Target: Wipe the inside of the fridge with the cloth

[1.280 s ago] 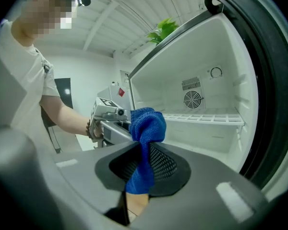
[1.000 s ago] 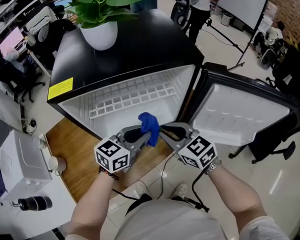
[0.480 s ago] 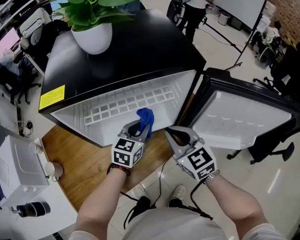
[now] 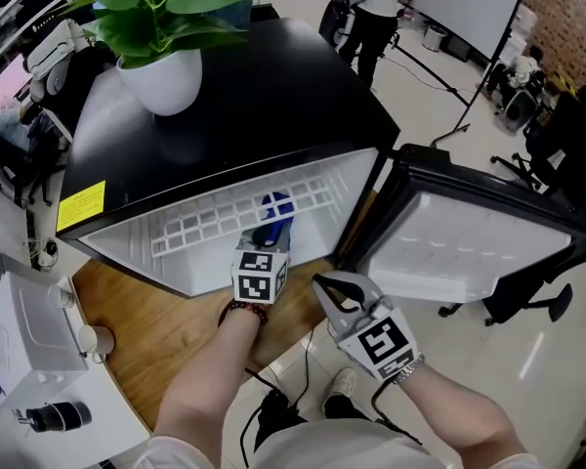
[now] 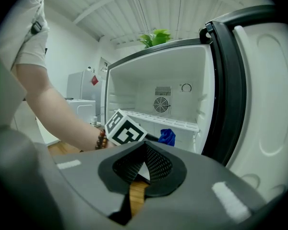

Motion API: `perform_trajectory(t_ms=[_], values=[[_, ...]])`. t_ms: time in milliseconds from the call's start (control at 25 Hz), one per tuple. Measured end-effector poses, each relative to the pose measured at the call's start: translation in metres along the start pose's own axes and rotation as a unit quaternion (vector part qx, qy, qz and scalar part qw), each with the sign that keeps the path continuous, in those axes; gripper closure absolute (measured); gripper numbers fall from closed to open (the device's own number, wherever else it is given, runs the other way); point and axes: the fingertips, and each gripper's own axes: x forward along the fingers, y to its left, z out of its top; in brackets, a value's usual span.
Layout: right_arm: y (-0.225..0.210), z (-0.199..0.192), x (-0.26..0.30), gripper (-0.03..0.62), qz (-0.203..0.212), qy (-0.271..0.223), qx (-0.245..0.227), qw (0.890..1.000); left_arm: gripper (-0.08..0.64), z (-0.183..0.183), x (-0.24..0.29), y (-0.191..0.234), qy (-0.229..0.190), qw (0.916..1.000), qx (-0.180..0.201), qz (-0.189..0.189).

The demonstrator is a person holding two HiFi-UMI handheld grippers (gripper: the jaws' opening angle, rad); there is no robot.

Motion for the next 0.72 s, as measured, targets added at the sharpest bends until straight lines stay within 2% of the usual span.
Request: perform_trajectory(t_ms=[320, 440, 720], values=[[-0.003, -0.003, -0.007, 0.591, 0.006, -0.003, 0.0, 1.0, 0.488, 0.007, 0.043, 0.008, -0.021, 0.9991, 0.002, 0.036], [-0.005, -0.007, -0.012, 0.591, 0.013, 0.007, -0.016, 1.0, 0.488, 0.007, 0.056, 0.015, -0.026, 0.9984, -0.008, 0.05], [-0.008, -0.015, -0.016, 0.591, 0.024, 0.01, -0.014, 1.0, 0.489, 0.016, 0.08, 0.022, -0.042, 0.9967, -0.031, 0.062]])
